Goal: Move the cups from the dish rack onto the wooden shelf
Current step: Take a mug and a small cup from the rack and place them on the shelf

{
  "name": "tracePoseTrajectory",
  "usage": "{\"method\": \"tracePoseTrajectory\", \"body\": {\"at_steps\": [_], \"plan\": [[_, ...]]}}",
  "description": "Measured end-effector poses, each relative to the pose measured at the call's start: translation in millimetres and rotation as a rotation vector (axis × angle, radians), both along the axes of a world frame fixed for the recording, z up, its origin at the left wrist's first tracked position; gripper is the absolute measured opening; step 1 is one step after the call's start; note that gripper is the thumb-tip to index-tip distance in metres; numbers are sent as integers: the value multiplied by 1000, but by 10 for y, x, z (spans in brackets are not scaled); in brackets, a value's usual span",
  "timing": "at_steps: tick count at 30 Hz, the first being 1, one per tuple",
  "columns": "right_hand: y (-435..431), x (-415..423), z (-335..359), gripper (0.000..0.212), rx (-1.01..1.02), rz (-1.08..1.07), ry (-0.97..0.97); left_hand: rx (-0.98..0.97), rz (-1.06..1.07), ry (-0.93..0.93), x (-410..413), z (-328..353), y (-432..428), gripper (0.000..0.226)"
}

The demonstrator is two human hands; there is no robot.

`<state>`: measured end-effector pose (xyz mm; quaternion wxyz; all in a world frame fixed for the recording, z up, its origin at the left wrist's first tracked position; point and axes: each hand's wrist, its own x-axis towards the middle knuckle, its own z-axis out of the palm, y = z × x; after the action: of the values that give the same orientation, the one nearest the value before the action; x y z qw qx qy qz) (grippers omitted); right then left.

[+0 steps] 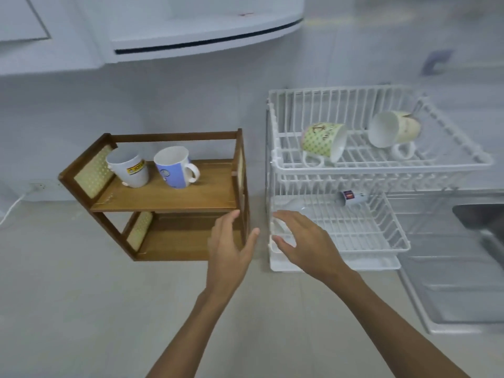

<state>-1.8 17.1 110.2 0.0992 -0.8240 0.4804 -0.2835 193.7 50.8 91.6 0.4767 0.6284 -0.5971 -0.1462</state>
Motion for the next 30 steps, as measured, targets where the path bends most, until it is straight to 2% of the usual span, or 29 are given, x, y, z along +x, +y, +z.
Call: {"method": "tracePoseTrajectory", "body": {"at_steps": [3, 8, 12, 24, 28, 29, 30], "plan": [[4, -506, -100, 46, 15, -35, 7, 73, -62, -14, -553, -24, 9, 56], [-63, -1146, -275, 48, 45, -88, 35, 89, -124, -19, -1207, -130, -124, 50], [-233, -1548, -397, 49, 83, -157, 74, 148, -152, -126, -1519, -262, -380, 54], [-1488, -2136, -837, 62, 365, -324, 281, 439, -80, -534, -1578, -739, -1465, 68], [-1881, -2142, -1023, 76, 604, -441, 316, 547, -30, -590, -1554, -878, -1718, 76], [-1936, -2131, -1021, 76, 640, -453, 320, 568, -20, -587, -1541, -944, -1770, 80], [-1948, -2160, -1045, 73, 585, -421, 322, 581, -27, -595, -1545, -978, -1792, 83]]}}
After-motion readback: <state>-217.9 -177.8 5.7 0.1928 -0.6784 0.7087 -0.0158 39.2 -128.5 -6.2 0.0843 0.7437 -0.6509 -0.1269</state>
